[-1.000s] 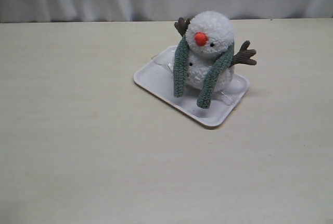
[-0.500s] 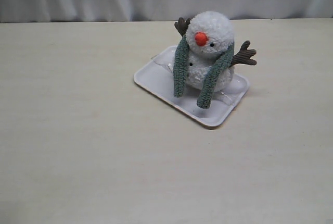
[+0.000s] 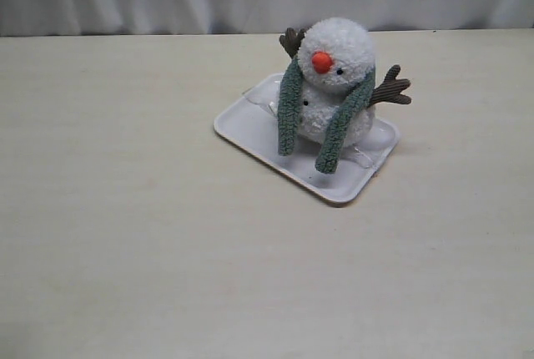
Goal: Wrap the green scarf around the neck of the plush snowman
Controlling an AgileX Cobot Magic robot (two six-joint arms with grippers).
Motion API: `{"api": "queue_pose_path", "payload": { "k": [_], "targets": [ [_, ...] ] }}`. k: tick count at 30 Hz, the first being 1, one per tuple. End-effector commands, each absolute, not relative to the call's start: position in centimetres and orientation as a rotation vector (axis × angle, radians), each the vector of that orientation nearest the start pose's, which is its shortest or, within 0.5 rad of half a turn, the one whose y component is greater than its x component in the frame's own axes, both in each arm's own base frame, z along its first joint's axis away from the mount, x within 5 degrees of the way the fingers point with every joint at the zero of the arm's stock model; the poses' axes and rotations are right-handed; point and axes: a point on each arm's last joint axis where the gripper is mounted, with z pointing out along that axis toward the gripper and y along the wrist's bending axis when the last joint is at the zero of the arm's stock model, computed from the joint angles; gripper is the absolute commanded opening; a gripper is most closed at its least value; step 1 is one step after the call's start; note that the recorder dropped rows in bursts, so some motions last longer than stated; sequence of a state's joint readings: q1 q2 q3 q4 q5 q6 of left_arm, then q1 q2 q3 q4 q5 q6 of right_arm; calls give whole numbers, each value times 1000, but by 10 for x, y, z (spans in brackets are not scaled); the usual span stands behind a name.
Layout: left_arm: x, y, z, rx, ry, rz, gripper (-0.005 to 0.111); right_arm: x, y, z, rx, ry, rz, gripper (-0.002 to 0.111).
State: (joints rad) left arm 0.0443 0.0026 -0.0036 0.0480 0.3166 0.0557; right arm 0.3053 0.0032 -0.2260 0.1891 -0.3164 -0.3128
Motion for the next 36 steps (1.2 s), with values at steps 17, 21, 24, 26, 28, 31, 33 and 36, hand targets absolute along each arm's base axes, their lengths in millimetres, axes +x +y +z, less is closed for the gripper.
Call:
{"api": "queue_pose_path", "payload": {
  "k": [17,21,24,26,28,31,33,36],
  "targets": [
    [54,4,185,32,1793,113,0,55,-6,192,106,1714,-71,4],
    [54,4,185,32,1793,113,0,53,-6,183,107,1821,-78,4],
    [54,4,185,32,1793,113,0,53,-7,182,86,1824,-97,4],
    [54,4,185,32,1793,113,0,53,-7,182,63,1825,-114,4],
    [54,4,185,32,1793,113,0,53,-6,182,20,1827,-119,4],
    [54,4,185,32,1793,113,0,53,-3,182,-52,1825,-99,4],
    [54,4,185,32,1793,113,0,54,-1,182,-80,1824,-71,4],
    [54,4,185,32,1793,113,0,54,0,182,-70,1824,-54,4]
  ]
}}
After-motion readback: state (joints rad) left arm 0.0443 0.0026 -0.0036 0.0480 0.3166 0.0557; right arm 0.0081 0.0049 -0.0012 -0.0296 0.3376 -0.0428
